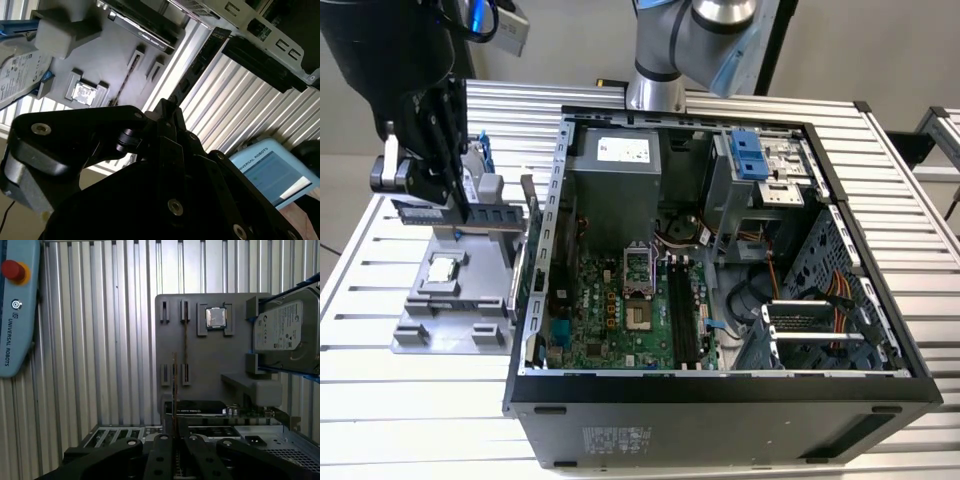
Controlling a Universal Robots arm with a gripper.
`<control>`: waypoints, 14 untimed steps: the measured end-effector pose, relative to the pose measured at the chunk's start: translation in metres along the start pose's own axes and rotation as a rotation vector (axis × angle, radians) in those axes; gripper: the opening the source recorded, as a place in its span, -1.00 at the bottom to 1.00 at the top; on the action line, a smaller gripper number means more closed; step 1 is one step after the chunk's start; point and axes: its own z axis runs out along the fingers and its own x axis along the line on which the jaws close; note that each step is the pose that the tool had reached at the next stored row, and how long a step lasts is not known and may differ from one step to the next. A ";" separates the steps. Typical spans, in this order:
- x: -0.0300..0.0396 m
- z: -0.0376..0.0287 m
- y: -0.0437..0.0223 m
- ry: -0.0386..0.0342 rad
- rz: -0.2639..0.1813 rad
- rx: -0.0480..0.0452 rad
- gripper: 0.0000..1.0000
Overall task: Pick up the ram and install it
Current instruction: 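Pick up the ram and move it above insertion slot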
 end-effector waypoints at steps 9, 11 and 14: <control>-0.0003 0.0000 -0.0067 0.0000 0.000 0.0000 -1.00; -0.0003 0.0000 -0.0081 -0.0001 0.000 0.0000 -1.00; -0.0004 0.0000 -0.0102 0.0000 0.000 0.0000 -1.00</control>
